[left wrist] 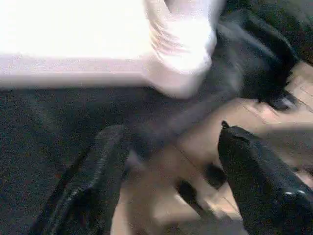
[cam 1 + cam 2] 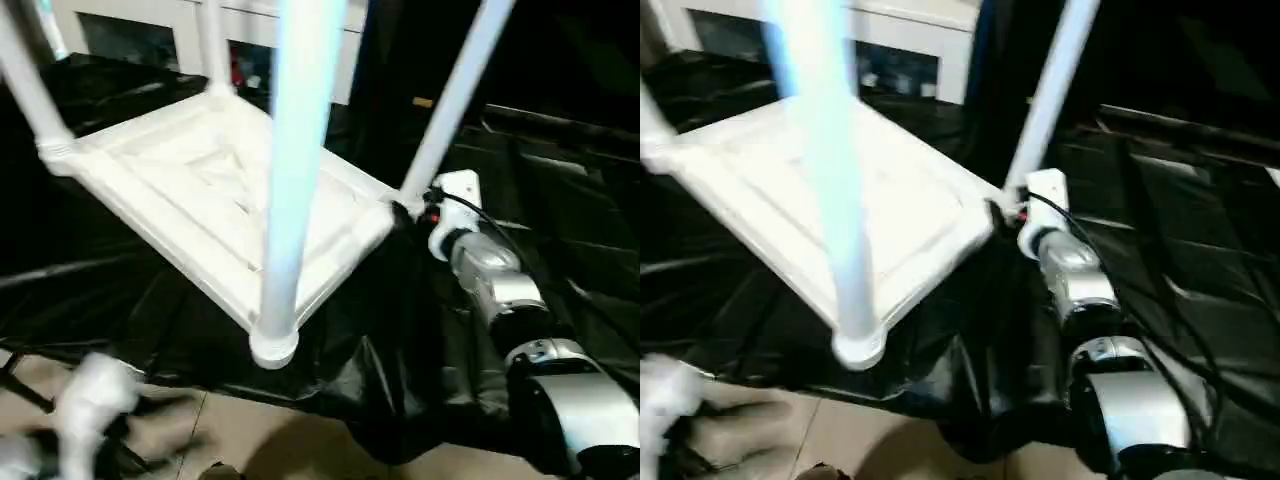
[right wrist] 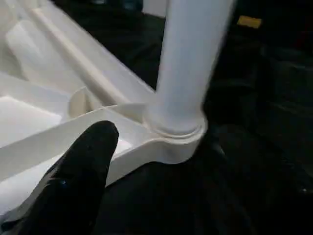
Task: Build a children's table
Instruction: Rotate table base
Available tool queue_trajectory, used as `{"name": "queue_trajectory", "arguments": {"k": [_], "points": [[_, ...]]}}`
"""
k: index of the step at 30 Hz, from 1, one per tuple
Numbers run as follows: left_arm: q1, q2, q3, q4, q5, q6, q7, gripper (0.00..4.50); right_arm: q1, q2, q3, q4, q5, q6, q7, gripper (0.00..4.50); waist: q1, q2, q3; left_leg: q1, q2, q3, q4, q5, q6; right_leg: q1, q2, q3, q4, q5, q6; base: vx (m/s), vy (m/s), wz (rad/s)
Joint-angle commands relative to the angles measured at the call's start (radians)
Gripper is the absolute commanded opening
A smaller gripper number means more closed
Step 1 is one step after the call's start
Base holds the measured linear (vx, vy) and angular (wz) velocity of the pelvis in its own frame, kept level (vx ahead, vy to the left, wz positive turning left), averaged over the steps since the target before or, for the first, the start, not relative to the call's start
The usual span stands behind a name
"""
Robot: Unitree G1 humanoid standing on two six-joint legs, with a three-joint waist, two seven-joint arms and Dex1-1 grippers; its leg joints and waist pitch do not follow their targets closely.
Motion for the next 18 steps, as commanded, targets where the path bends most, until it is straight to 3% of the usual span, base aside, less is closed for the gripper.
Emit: {"name": "queue_trajectory", "arguments": {"k": [1, 6, 7, 9, 10, 11, 12, 16, 18], "points": [[-0.098, -0.025, -0.012, -0.03, -0.073, -0.005, 0.05, 3.56, 0.016, -0.007, 0.013, -0.012, -0.02, -0.025, 0.04, 3.8, -0.003, 0.023, -0.06, 0.017, 0.017, 0.005, -0.063, -0.245, -0.004, 0.036, -0.05, 0.039, -0.058, -0.154, -0.158, 0.0, 0.0, 0.0], [-0.277, -0.127, -0.143, -0.042, -0.103, 0.021, 0.095, 4.01, 0.092, -0.012, 0.058, -0.088, -0.05, 0.017, 0.052, 3.8, 0.0, 0.023, -0.068, 0.013, 0.014, 0.009, -0.052, -0.163, -0.012, 0.045, -0.048, 0.039, -0.04, -0.011, -0.193, 0.0, 0.0, 0.0], [-0.277, -0.127, -0.143, -0.042, -0.103, 0.021, 0.095, 4.09, 0.092, -0.012, 0.058, -0.088, -0.05, 0.017, 0.052, 3.8, 0.0, 0.021, -0.068, 0.011, 0.014, 0.008, -0.051, -0.161, -0.011, 0.047, -0.048, 0.04, -0.041, -0.013, -0.192, 0.0, 0.0, 0.0], [-0.357, -0.167, -0.221, 0.009, -0.067, 0.0, 0.103, 4.21, 0.14, -0.007, 0.1, -0.139, -0.086, 0.036, 0.059, 3.8, 0.002, 0.022, -0.066, 0.012, 0.013, 0.009, -0.051, -0.188, -0.015, 0.045, -0.05, 0.04, -0.047, -0.064, -0.181, 0.0, 0.0, 0.0], [-0.357, -0.167, -0.221, 0.009, -0.067, 0.0, 0.103, 4.21, 0.14, -0.007, 0.1, -0.139, -0.086, 0.036, 0.059, 3.8, 0.002, 0.021, -0.064, 0.011, 0.012, 0.007, -0.052, -0.219, -0.024, 0.045, -0.052, 0.041, -0.053, -0.121, -0.172, 0.0, 0.0, 0.0], [-0.383, -0.179, -0.237, 0.035, -0.059, -0.011, 0.11, 4.34, 0.148, -0.002, 0.107, -0.145, -0.093, 0.036, 0.056, 3.8, 0.002, 0.03, -0.064, 0.014, 0.014, 0.005, -0.053, -0.243, -0.03, 0.042, -0.054, 0.041, -0.053, -0.15, -0.171, 0.0, 0.0, 0.0], [-0.428, -0.194, -0.272, 0.079, -0.05, -0.024, 0.117, 4.48, 0.152, 0.012, 0.11, -0.141, -0.105, 0.035, 0.038, 3.8, 0.0, 0.026, -0.061, 0.015, 0.012, 0.002, -0.053, -0.298, -0.041, 0.04, -0.055, 0.041, -0.064, -0.261, -0.145, 0.0, 0.0, 0.0], [-0.489, -0.223, -0.329, 0.134, -0.034, -0.033, 0.115, 4.48, 0.143, 0.037, 0.118, -0.117, -0.117, 0.037, 0.014, 3.8, -0.005, 0.03, -0.061, 0.014, 0.012, -0.003, -0.055, -0.305, -0.05, 0.036, -0.056, 0.04, -0.067, -0.296, -0.136, 0.0, 0.0, 0.0], [-0.541, -0.252, -0.374, 0.185, -0.008, -0.048, 0.125, 4.48, 0.134, 0.061, 0.135, -0.113, -0.122, 0.056, 0.009, 3.8, -0.007, 0.029, -0.065, 0.014, 0.013, -0.004, -0.055, -0.295, -0.049, 0.038, -0.055, 0.038, -0.063, -0.266, -0.145, 0.0, 0.0, 0.0]]}}
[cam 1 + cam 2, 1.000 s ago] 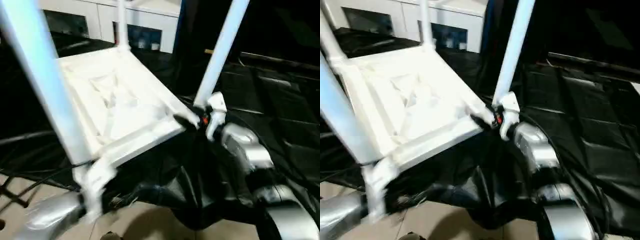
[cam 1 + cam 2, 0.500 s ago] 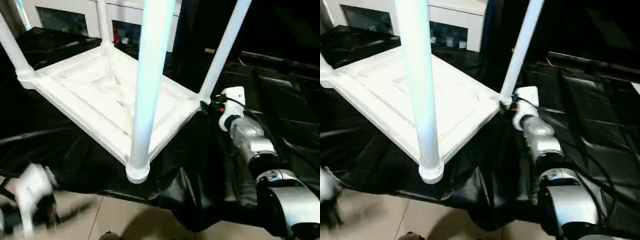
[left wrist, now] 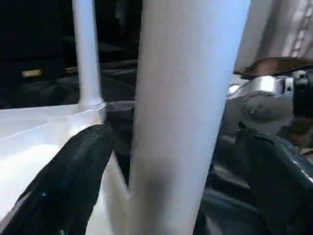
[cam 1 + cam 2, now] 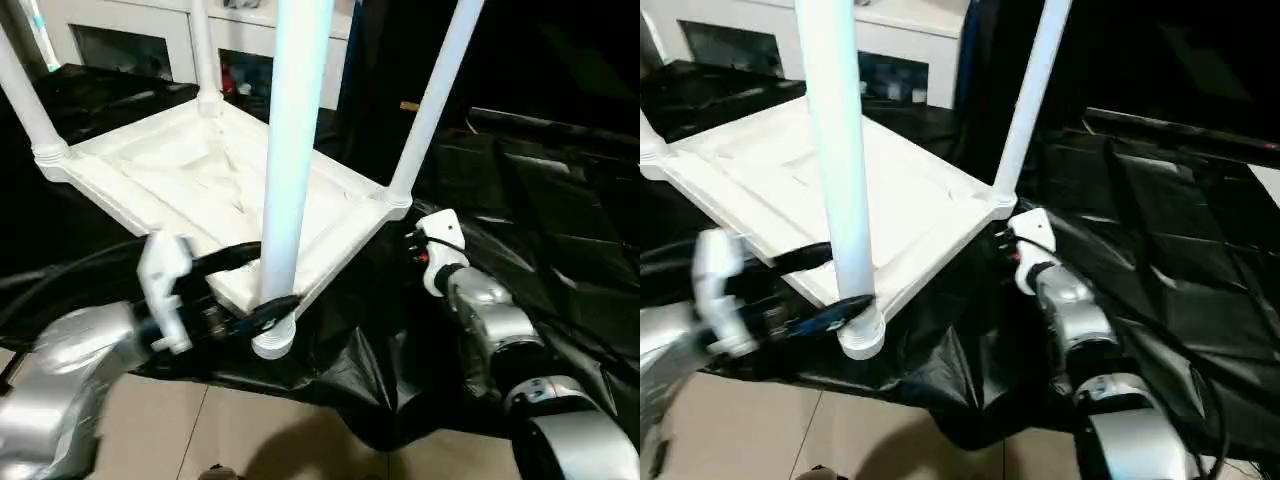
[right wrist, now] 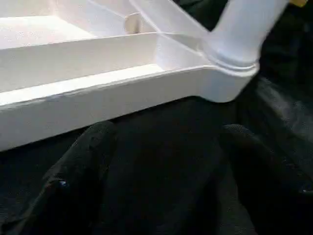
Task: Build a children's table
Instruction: Rotate table base
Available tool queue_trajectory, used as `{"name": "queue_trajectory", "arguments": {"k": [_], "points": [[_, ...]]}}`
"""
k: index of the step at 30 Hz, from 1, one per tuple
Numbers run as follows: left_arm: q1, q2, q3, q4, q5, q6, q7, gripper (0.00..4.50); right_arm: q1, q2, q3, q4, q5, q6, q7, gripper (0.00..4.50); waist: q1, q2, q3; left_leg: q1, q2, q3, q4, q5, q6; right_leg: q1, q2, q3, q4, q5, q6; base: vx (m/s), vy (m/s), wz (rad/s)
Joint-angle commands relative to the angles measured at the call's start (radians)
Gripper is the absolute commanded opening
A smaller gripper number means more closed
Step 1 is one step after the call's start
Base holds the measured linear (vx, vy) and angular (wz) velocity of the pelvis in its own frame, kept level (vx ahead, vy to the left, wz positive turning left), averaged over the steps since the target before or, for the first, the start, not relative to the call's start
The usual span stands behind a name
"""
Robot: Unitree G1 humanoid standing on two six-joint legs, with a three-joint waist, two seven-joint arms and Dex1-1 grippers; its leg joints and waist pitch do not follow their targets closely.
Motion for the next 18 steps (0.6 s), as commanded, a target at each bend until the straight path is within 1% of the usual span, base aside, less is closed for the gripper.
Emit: {"name": "queue_trajectory", "arguments": {"k": [1, 2, 3, 5, 6, 7, 8, 9, 10, 11, 12, 13, 14, 15, 17, 18], "points": [[-0.035, -0.013, -0.043, 0.035, 0.035, -0.016, 0.013, 4.48, -0.02, 0.01, 0.019, 0.01, -0.017, 0.021, -0.006, 3.8, -0.002, 0.024, -0.066, 0.014, 0.013, 0.002, -0.072, -0.292, -0.047, 0.035, -0.054, 0.039, -0.079, -0.262, -0.147, 0.0, 0.0, 0.0], [-0.051, -0.021, -0.055, 0.054, 0.05, -0.02, 0.023, 4.48, -0.022, 0.017, 0.027, 0.013, -0.024, 0.023, -0.006, 3.8, -0.002, 0.025, -0.066, 0.013, 0.013, 0.001, -0.072, -0.292, -0.047, 0.036, -0.056, 0.038, -0.078, -0.26, -0.149, 0.0, 0.0, 0.0], [-0.081, -0.038, -0.074, 0.092, 0.07, -0.038, 0.035, 4.48, -0.027, 0.033, 0.038, 0.025, -0.033, 0.024, 0.001, 3.8, -0.002, 0.021, -0.066, 0.011, 0.014, 0.0, -0.073, -0.29, -0.048, 0.039, -0.058, 0.038, -0.078, -0.261, -0.15, 0.0, 0.0, 0.0], [-0.139, -0.071, -0.106, 0.161, 0.113, -0.051, 0.076, 4.48, -0.039, 0.062, 0.062, 0.053, -0.049, 0.012, 0.016, 3.8, -0.003, 0.024, -0.068, 0.012, 0.013, 0.001, -0.071, -0.28, -0.047, 0.037, -0.057, 0.039, -0.079, -0.253, -0.153, 0.0, 0.0, 0.0], [-0.167, -0.09, -0.128, 0.18, 0.109, -0.061, 0.067, 4.48, -0.048, 0.083, 0.067, 0.072, -0.055, 0.004, 0.02, 3.8, 0.0, 0.024, -0.069, 0.01, 0.014, 0.0, -0.072, -0.263, -0.05, 0.042, -0.06, 0.038, -0.076, -0.227, -0.159, 0.0, 0.0, 0.0], [-0.167, -0.09, -0.128, 0.18, 0.109, -0.061, 0.067, 4.48, -0.048, 0.083, 0.067, 0.072, -0.055, 0.004, 0.02, 3.8, 0.0, 0.023, -0.07, 0.009, 0.014, -0.001, -0.072, -0.257, -0.049, 0.043, -0.061, 0.038, -0.074, -0.219, -0.16, 0.0, 0.0, 0.0], [-0.179, -0.098, -0.138, 0.186, 0.109, -0.065, 0.065, 4.48, -0.053, 0.09, 0.068, 0.08, -0.056, 0.002, 0.02, 3.8, 0.001, 0.024, -0.071, 0.011, 0.014, 0.0, -0.071, -0.255, -0.049, 0.043, -0.062, 0.038, -0.073, -0.213, -0.162, 0.0, 0.0, 0.0], [-0.207, -0.121, -0.165, 0.196, 0.102, -0.066, 0.057, 4.48, -0.067, 0.105, 0.072, 0.104, -0.064, -0.001, 0.008, 3.8, 0.0, 0.022, -0.072, 0.008, 0.015, 0.0, -0.071, -0.234, -0.046, 0.045, -0.061, 0.038, -0.069, -0.173, -0.172, 0.0, 0.0, 0.0], [-0.207, -0.121, -0.165, 0.196, 0.102, -0.066, 0.057, 4.48, -0.067, 0.105, 0.072, 0.104, -0.064, -0.001, 0.008, 3.8, 0.0, 0.022, -0.072, 0.008, 0.015, 0.0, -0.071, -0.234, -0.046, 0.045, -0.061, 0.038, -0.069, -0.173, -0.172, 0.0, 0.0, 0.0], [-0.216, -0.129, -0.174, 0.201, 0.102, -0.069, 0.055, 4.48, -0.071, 0.109, 0.074, 0.111, -0.066, 0.0, 0.004, 3.8, 0.0, 0.023, -0.073, 0.009, 0.014, 0.001, -0.069, -0.226, -0.043, 0.046, -0.061, 0.037, -0.067, -0.153, -0.178, 0.0, 0.0, 0.0], [-0.238, -0.152, -0.195, 0.218, 0.107, -0.082, 0.053, 4.48, -0.082, 0.118, 0.073, 0.122, -0.064, 0.0, -0.003, 3.8, -0.001, 0.023, -0.073, 0.008, 0.014, 0.001, -0.069, -0.221, -0.041, 0.046, -0.061, 0.037, -0.066, -0.141, -0.184, 0.0, 0.0, 0.0], [-0.243, -0.159, -0.201, 0.223, 0.109, -0.086, 0.052, 4.48, -0.085, 0.121, 0.073, 0.124, -0.063, 0.0, -0.004, 3.8, -0.001, 0.021, -0.074, 0.009, 0.014, 0.002, -0.069, -0.221, -0.038, 0.046, -0.06, 0.037, -0.065, -0.141, -0.187, 0.0, 0.0, 0.0], [-0.258, -0.175, -0.217, 0.236, 0.114, -0.096, 0.05, 4.48, -0.092, 0.126, 0.07, 0.131, -0.061, -0.001, -0.009, 3.8, -0.002, 0.02, -0.073, 0.008, 0.014, 0.002, -0.069, -0.219, -0.038, 0.048, -0.062, 0.037, -0.065, -0.139, -0.188, 0.0, 0.0, 0.0], [-0.269, -0.187, -0.227, 0.249, 0.12, -0.103, 0.05, 4.48, -0.098, 0.13, 0.068, 0.136, -0.061, -0.004, -0.014, 3.8, -0.001, 0.021, -0.072, 0.009, 0.014, 0.003, -0.068, -0.221, -0.036, 0.047, -0.063, 0.038, -0.068, -0.146, -0.186, 0.0, 0.0, 0.0], [-0.304, -0.211, -0.25, 0.305, 0.147, -0.134, 0.056, 4.48, -0.113, 0.137, 0.057, 0.155, -0.065, -0.015, -0.035, 3.8, -0.001, 0.021, -0.074, 0.009, 0.013, 0.003, -0.067, -0.22, -0.033, 0.048, -0.063, 0.038, -0.069, -0.154, -0.181, 0.0, 0.0, 0.0], [-0.318, -0.221, -0.25, 0.335, 0.156, -0.148, 0.064, 4.48, -0.117, 0.137, 0.051, 0.158, -0.062, -0.018, -0.041, 3.8, -0.002, 0.02, -0.073, 0.009, 0.013, 0.003, -0.068, -0.222, -0.034, 0.048, -0.063, 0.038, -0.069, -0.157, -0.182, 0.0, 0.0, 0.0]]}}
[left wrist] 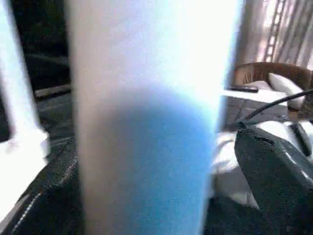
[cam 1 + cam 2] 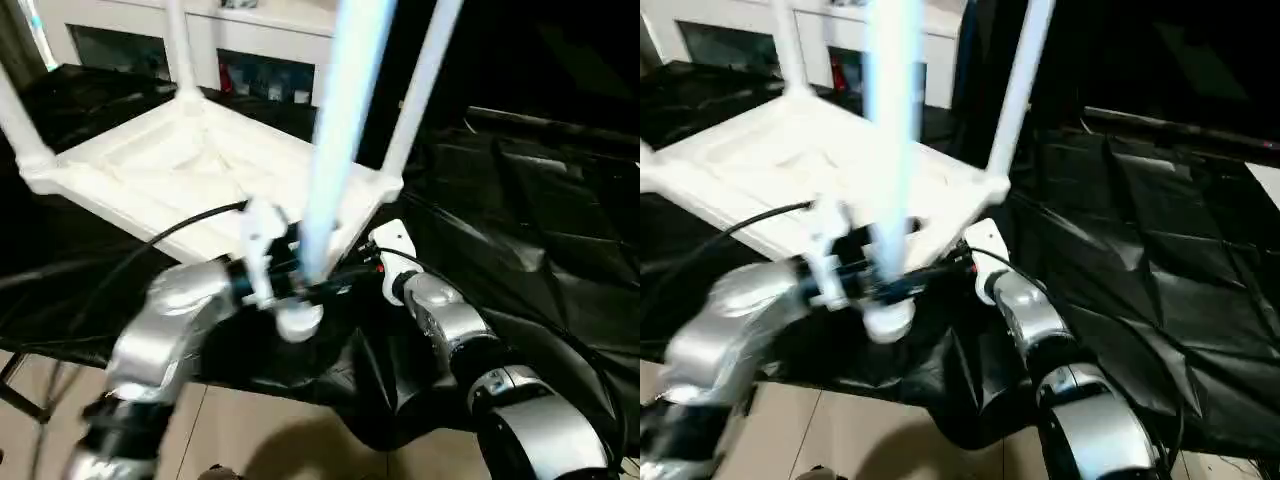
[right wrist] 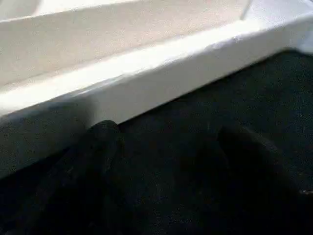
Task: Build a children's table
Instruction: Rotate table base
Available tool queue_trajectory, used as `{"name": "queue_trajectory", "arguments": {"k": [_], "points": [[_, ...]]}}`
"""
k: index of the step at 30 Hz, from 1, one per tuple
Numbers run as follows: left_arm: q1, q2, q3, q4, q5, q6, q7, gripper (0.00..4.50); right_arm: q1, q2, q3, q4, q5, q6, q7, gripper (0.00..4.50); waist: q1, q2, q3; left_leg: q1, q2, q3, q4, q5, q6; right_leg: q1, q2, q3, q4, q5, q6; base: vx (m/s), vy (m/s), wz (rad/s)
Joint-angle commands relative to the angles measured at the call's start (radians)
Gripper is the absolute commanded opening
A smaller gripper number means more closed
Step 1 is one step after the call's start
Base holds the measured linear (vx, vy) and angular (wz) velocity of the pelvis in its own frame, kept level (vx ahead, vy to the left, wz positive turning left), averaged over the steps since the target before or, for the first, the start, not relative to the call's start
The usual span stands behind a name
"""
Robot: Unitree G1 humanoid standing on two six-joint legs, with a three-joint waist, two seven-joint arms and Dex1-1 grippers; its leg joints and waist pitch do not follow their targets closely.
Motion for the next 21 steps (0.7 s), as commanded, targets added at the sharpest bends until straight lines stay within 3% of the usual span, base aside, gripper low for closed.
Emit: {"name": "queue_trajectory", "arguments": {"k": [1, 4, 5, 6, 9, 13, 15, 16, 21], "points": [[-0.038, -0.025, -0.031, 0.064, 0.028, -0.039, 0.013, 4.48, -0.033, 0.017, -0.007, 0.004, 0.004, -0.018, -0.005, 3.8, 0.004, 0.022, -0.073, 0.008, 0.013, 0.002, -0.069, -0.223, -0.035, 0.05, -0.063, 0.037, -0.069, -0.162, -0.174, 0.0, 0.0, 0.0], [-0.077, -0.034, -0.036, 0.14, 0.049, -0.082, 0.017, 4.48, -0.037, 0.013, -0.018, 0.013, 0.016, -0.035, 0.016, 3.8, 0.001, 0.027, -0.075, 0.006, 0.012, 0.001, -0.068, -0.21, -0.03, 0.053, -0.062, 0.037, -0.067, -0.125, -0.182, 0.0, 0.0, 0.0], [-0.077, -0.034, -0.036, 0.14, 0.049, -0.082, 0.017, 4.48, -0.037, 0.013, -0.018, 0.013, 0.016, -0.035, 0.016, 3.8, 0.002, 0.033, -0.076, 0.009, 0.013, 0.0, -0.068, -0.21, -0.03, 0.053, -0.063, 0.036, -0.066, -0.118, -0.185, 0.0, 0.0, 0.0], [-0.09, -0.041, -0.038, 0.151, 0.046, -0.091, 0.011, 4.48, -0.033, 0.012, -0.021, 0.009, 0.02, -0.047, 0.033, 3.8, 0.001, 0.03, -0.077, 0.008, 0.014, 0.001, -0.067, -0.2, -0.026, 0.054, -0.062, 0.036, -0.063, -0.092, -0.195, 0.0, 0.0, 0.0], [-0.13, -0.081, -0.043, 0.182, 0.037, -0.105, 0.003, 4.48, -0.027, 0.023, -0.038, 0.001, 0.044, -0.067, 0.071, 3.8, 0.001, 0.043, -0.078, 0.009, 0.013, 0.001, -0.065, -0.198, -0.017, 0.057, -0.062, 0.036, -0.06, -0.048, -0.225, 0.0, 0.0, 0.0], [-0.15, -0.109, -0.061, 0.21, 0.044, -0.127, 0.003, 4.48, -0.022, 0.036, -0.032, -0.004, 0.047, -0.074, 0.101, 3.8, 0.0, 0.041, -0.078, 0.005, 0.012, 0.001, -0.064, -0.194, -0.003, 0.062, -0.064, 0.036, -0.061, -0.049, -0.239, 0.0, 0.0, 0.0], [-0.162, -0.127, -0.064, 0.239, 0.051, -0.15, 0.012, 4.48, -0.019, 0.037, -0.022, 0.004, 0.026, -0.082, 0.077, 3.8, 0.001, 0.054, -0.079, 0.007, 0.013, 0.0, -0.063, -0.186, -0.003, 0.06, -0.065, 0.036, -0.061, -0.039, -0.247, 0.0, 0.0, 0.0], [-0.165, -0.13, -0.064, 0.247, 0.054, -0.156, 0.016, 4.48, -0.018, 0.036, -0.022, 0.006, 0.023, -0.084, 0.071, 3.8, 0.0, 0.05, -0.078, 0.008, 0.013, 0.001, -0.063, -0.187, -0.002, 0.06, -0.064, 0.036, -0.062, -0.034, -0.249, 0.0, 0.0, 0.0], [-0.229, -0.106, -0.013, 0.397, 0.137, -0.222, 0.137, 4.48, -0.017, -0.017, -0.09, 0.009, 0.04, -0.109, -0.026, 3.8, 0.003, 0.056, -0.078, 0.013, 0.012, 0.001, -0.063, -0.209, -0.003, 0.06, -0.061, 0.035, -0.063, -0.038, -0.25, 0.0, 0.0, 0.0]]}}
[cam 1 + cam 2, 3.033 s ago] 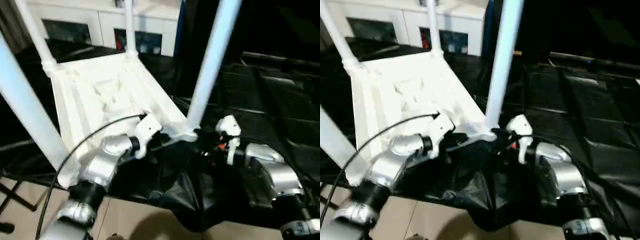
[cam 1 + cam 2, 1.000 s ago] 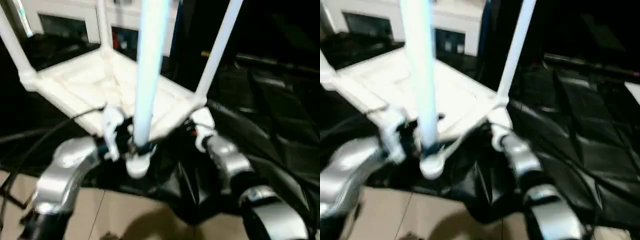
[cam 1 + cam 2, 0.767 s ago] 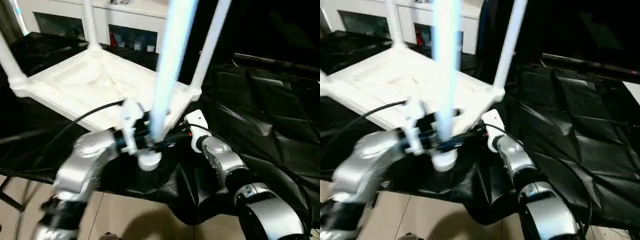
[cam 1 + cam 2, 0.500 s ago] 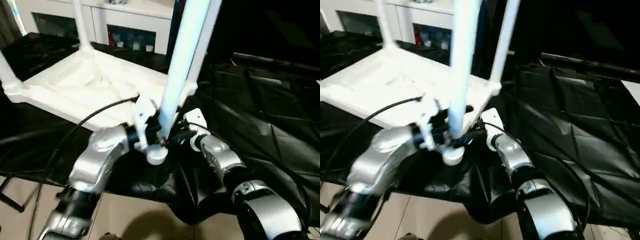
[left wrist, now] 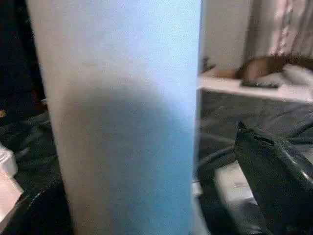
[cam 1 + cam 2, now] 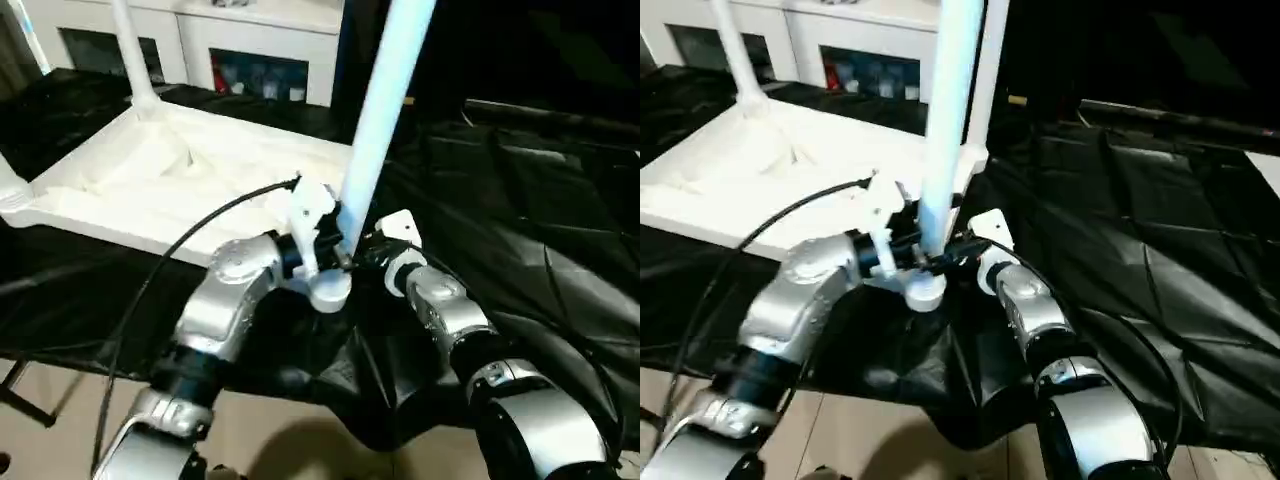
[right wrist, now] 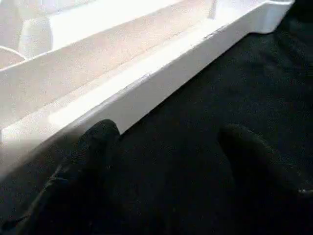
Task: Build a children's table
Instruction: Rotate table base
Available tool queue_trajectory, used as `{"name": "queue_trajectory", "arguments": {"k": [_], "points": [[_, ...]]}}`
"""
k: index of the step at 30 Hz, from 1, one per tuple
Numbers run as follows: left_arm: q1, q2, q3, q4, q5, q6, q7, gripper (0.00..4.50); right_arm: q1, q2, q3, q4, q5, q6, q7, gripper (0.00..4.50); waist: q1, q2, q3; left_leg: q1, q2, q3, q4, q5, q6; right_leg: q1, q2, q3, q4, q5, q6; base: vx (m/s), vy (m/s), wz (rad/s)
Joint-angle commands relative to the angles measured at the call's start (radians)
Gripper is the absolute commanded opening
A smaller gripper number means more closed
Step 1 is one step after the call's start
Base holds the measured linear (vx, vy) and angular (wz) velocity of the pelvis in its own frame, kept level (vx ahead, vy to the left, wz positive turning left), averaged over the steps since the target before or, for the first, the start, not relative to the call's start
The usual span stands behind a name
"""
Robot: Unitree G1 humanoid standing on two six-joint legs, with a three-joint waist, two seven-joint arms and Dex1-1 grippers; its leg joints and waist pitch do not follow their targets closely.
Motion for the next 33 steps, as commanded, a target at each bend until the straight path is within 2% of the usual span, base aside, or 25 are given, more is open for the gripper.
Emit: {"name": "queue_trajectory", "arguments": {"k": [1, 2, 3, 4, 5, 6, 8, 9, 10, 11, 13, 16, 18, 19, 20, 21, 22, 23, 24, 26, 27, 29, 30, 32, 33], "points": [[-0.032, 0.001, 0.007, 0.046, 0.041, -0.02, 0.048, 4.48, -0.004, -0.004, -0.018, -0.003, 0.014, -0.032, -0.018, 3.8, 0.01, 0.024, -0.084, 0.01, 0.01, 0.001, -0.064, -0.206, -0.001, 0.063, -0.063, 0.036, -0.062, -0.042, -0.247, 0.0, 0.0, 0.0], [-0.057, 0.018, 0.03, 0.104, 0.058, -0.036, 0.084, 4.48, 0.001, -0.033, -0.048, -0.011, 0.032, -0.037, -0.032, 3.8, 0.013, 0.028, -0.085, 0.011, 0.011, 0.0, -0.063, -0.201, 0.001, 0.064, -0.065, 0.035, -0.061, -0.043, -0.247, 0.0, 0.0, 0.0], [-0.079, 0.031, 0.049, 0.154, 0.071, -0.049, 0.121, 4.48, 0.009, -0.059, -0.07, -0.022, 0.046, -0.039, -0.036, 3.8, 0.012, 0.025, -0.085, 0.011, 0.008, 0.003, -0.061, -0.194, 0.007, 0.063, -0.062, 0.037, -0.064, -0.044, -0.242, 0.0, 0.0, 0.0], [-0.093, 0.039, 0.058, 0.187, 0.081, -0.062, 0.144, 4.48, 0.017, -0.076, -0.08, -0.036, 0.052, -0.041, -0.03, 3.8, 0.018, 0.026, -0.085, 0.011, 0.007, 0.003, -0.06, -0.182, 0.013, 0.065, -0.062, 0.036, -0.063, -0.042, -0.238, 0.0, 0.0, 0.0], [-0.105, 0.045, 0.066, 0.221, 0.085, -0.075, 0.157, 4.48, 0.025, -0.092, -0.086, -0.047, 0.056, -0.042, -0.022, 3.8, 0.026, 0.031, -0.086, 0.011, 0.008, 0.003, -0.059, -0.169, 0.019, 0.066, -0.065, 0.037, -0.063, -0.04, -0.237, 0.0, 0.0, 0.0], [-0.105, 0.045, 0.066, 0.221, 0.085, -0.075, 0.157, 4.48, 0.025, -0.092, -0.086, -0.047, 0.056, -0.042, -0.022, 3.8, 0.027, 0.029, -0.084, 0.01, 0.006, 0.005, -0.059, -0.171, 0.02, 0.064, -0.061, 0.036, -0.066, -0.044, -0.235, 0.0, 0.0, 0.0], [-0.127, 0.053, 0.087, 0.293, 0.09, -0.107, 0.194, 4.48, 0.045, -0.129, -0.099, -0.073, 0.062, -0.045, -0.001, 3.8, 0.031, 0.036, -0.085, 0.01, 0.005, 0.004, -0.058, -0.176, 0.017, 0.065, -0.063, 0.036, -0.067, -0.066, -0.229, 0.0, 0.0, 0.0], [-0.138, 0.052, 0.102, 0.333, 0.086, -0.126, 0.213, 4.48, 0.06, -0.151, -0.109, -0.094, 0.068, -0.045, 0.013, 3.8, 0.031, 0.032, -0.086, 0.01, 0.002, 0.005, -0.057, -0.181, 0.02, 0.066, -0.06, 0.036, -0.071, -0.077, -0.221, 0.0, 0.0, 0.0], [-0.138, 0.052, 0.102, 0.333, 0.086, -0.126, 0.213, 4.48, 0.06, -0.151, -0.109, -0.094, 0.068, -0.045, 0.013, 3.8, 0.032, 0.03, -0.087, 0.006, 0.002, 0.004, -0.057, -0.177, 0.02, 0.069, -0.062, 0.035, -0.07, -0.085, -0.222, 0.0, 0.0, 0.0], [-0.143, 0.052, 0.104, 0.354, 0.091, -0.143, 0.232, 4.48, 0.068, -0.161, -0.112, -0.109, 0.067, -0.045, 0.01, 3.8, 0.032, 0.034, -0.088, 0.007, 0.002, 0.004, -0.057, -0.177, 0.019, 0.068, -0.063, 0.035, -0.07, -0.091, -0.221, 0.0, 0.0, 0.0], [-0.147, 0.039, 0.108, 0.392, 0.091, -0.184, 0.245, 4.48, 0.096, -0.18, -0.121, -0.164, 0.073, -0.04, 0.016, 3.8, 0.033, 0.032, -0.088, 0.007, 0.003, 0.004, -0.057, -0.18, 0.025, 0.065, -0.062, 0.034, -0.074, -0.106, -0.218, 0.0, 0.0, 0.0], [-0.132, 0.016, 0.113, 0.372, 0.066, -0.205, 0.208, 4.48, 0.125, -0.185, -0.126, -0.227, 0.088, -0.029, 0.032, 3.8, 0.035, 0.033, -0.088, 0.009, 0.007, 0.005, -0.057, -0.176, 0.035, 0.063, -0.063, 0.035, -0.073, -0.087, -0.228, 0.0, 0.0, 0.0], [-0.064, -0.018, 0.116, 0.261, -0.014, -0.168, 0.118, 4.48, 0.166, -0.186, -0.121, -0.313, 0.093, 0.001, 0.035, 3.8, 0.04, 0.028, -0.087, 0.005, 0.01, 0.003, -0.058, -0.163, 0.042, 0.068, -0.067, 0.034, -0.069, -0.068, -0.244, 0.0, 0.0, 0.0], [0.026, -0.011, 0.085, 0.143, -0.058, -0.098, 0.043, 4.48, 0.206, -0.183, -0.114, -0.389, 0.099, 0.029, 0.04, 3.8, 0.041, 0.029, -0.088, 0.005, 0.014, 0.003, -0.058, -0.157, 0.045, 0.068, -0.068, 0.035, -0.064, -0.048, -0.253, 0.0, 0.0, 0.0], [0.037, -0.007, 0.08, 0.131, -0.06, -0.093, 0.037, 4.48, 0.211, -0.182, -0.113, -0.398, 0.099, 0.032, 0.041, 3.8, 0.042, 0.029, -0.089, 0.002, 0.015, 0.002, -0.058, -0.147, 0.051, 0.069, -0.068, 0.035, -0.06, -0.028, -0.257, 0.0, 0.0, 0.0], [0.13, 0.024, 0.057, 0.042, -0.065, -0.064, 0.029, 4.48, 0.262, -0.176, -0.103, -0.487, 0.106, 0.065, 0.047, 3.8, 0.038, 0.028, -0.09, 0.005, 0.016, 0.004, -0.056, -0.148, 0.061, 0.064, -0.064, 0.035, -0.06, -0.004, -0.257, 0.0, 0.0, 0.0], [0.179, 0.037, 0.065, 0.005, -0.06, -0.07, 0.066, 4.48, 0.3, -0.172, -0.098, -0.551, 0.113, 0.089, 0.053, 3.8, 0.035, 0.031, -0.092, 0.002, 0.014, 0.004, -0.056, -0.125, 0.073, 0.065, -0.06, 0.035, -0.058, 0.027, -0.249, 0.0, 0.0, 0.0], [0.182, 0.037, 0.067, 0.002, -0.06, -0.071, 0.07, 4.48, 0.303, -0.171, -0.098, -0.557, 0.114, 0.091, 0.053, 3.8, 0.032, 0.027, -0.088, 0.004, 0.014, 0.006, -0.057, -0.143, 0.076, 0.062, -0.058, 0.035, -0.063, 0.003, -0.237, 0.0, 0.0, 0.0], [0.214, 0.042, 0.089, -0.021, -0.062, -0.073, 0.11, 4.48, 0.331, -0.169, -0.094, -0.604, 0.12, 0.109, 0.056, 3.8, 0.03, 0.03, -0.086, 0.004, 0.013, 0.006, -0.059, -0.157, 0.071, 0.061, -0.057, 0.035, -0.066, -0.027, -0.229, 0.0, 0.0, 0.0], [0.315, 0.071, 0.134, -0.101, -0.055, -0.085, 0.17, 4.48, 0.411, -0.165, -0.082, -0.729, 0.137, 0.159, 0.064, 3.8, 0.027, 0.018, -0.078, 0.007, 0.019, 0.005, -0.067, -0.222, 0.047, 0.056, -0.061, 0.035, -0.082, -0.17, -0.187, 0.0, 0.0, 0.0], [0.318, 0.072, 0.135, -0.103, -0.055, -0.085, 0.171, 4.48, 0.413, -0.165, -0.082, -0.732, 0.137, 0.16, 0.064, 3.8, 0.029, 0.022, -0.076, 0.007, 0.02, 0.003, -0.07, -0.236, 0.038, 0.055, -0.062, 0.035, -0.084, -0.204, -0.175, 0.0, 0.0, 0.0], [0.379, 0.082, 0.168, -0.165, -0.051, -0.078, 0.188, 4.48, 0.458, -0.164, -0.074, -0.802, 0.148, 0.194, 0.066, 3.8, 0.026, 0.024, -0.071, 0.012, 0.018, 0.003, -0.074, -0.284, 0.021, 0.045, -0.06, 0.036, -0.095, -0.305, -0.142, 0.0, 0.0, 0.0], [0.416, 0.082, 0.196, -0.202, -0.044, -0.078, 0.208, 4.48, 0.48, -0.162, -0.07, -0.829, 0.149, 0.207, 0.063, 3.8, 0.023, 0.015, -0.067, 0.009, 0.02, 0.001, -0.077, -0.302, 0.012, 0.044, -0.061, 0.036, -0.097, -0.347, -0.125, 0.0, 0.0, 0.0], [0.478, 0.081, 0.245, -0.266, -0.019, -0.091, 0.264, 4.48, 0.512, -0.154, -0.065, -0.865, 0.141, 0.227, 0.046, 3.8, 0.021, 0.021, -0.062, 0.013, 0.015, 0.001, -0.077, -0.347, 0.001, 0.031, -0.061, 0.037, -0.112, -0.453, -0.082, 0.0, 0.0, 0.0], [0.501, 0.081, 0.258, -0.291, -0.011, -0.095, 0.285, 4.48, 0.523, -0.15, -0.064, -0.881, 0.137, 0.236, 0.039, 3.8, 0.021, 0.022, -0.063, 0.012, 0.016, -0.002, -0.078, -0.349, -0.002, 0.033, -0.061, 0.037, -0.11, -0.454, -0.075, 0.0, 0.0, 0.0]]}}
